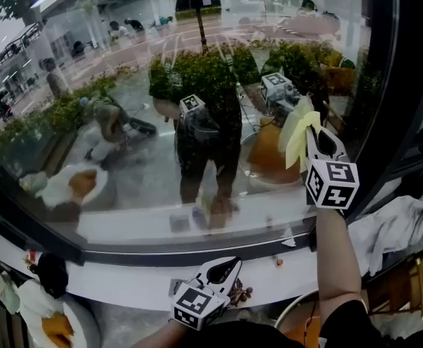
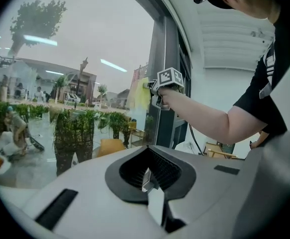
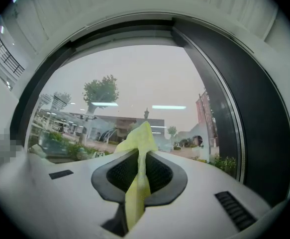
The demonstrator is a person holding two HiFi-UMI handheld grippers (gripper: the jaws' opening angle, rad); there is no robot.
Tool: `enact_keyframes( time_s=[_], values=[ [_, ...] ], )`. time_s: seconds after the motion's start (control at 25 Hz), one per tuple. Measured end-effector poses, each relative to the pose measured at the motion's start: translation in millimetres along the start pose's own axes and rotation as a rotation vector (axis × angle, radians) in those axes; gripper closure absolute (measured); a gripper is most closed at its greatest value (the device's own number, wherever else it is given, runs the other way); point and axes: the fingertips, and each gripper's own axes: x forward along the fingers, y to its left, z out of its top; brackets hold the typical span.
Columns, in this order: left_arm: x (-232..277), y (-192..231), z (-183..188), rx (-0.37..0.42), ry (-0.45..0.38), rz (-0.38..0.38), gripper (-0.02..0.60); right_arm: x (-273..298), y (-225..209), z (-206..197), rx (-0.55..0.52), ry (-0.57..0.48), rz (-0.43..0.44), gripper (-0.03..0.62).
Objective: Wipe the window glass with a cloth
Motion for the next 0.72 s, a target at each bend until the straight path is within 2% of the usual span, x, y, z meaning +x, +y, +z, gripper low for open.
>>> enact_keyframes(
  time_s=[0.24, 0.52, 0.72],
  values=[
    [-27, 5, -22, -0.026, 0.02, 0.054, 0.574, -14, 25, -11, 0.067, -0.029, 0.06, 0.542],
    [-85, 19, -42, -0.03, 0.007, 0.084, 0.574, -62, 127, -32, 0.131, -0.018, 0.17, 0.542],
    [-143, 32, -56, -0.045, 0.0, 0.107, 0.574, -104, 201, -43, 0.149, 0.022, 0.206, 0.542]
  ],
)
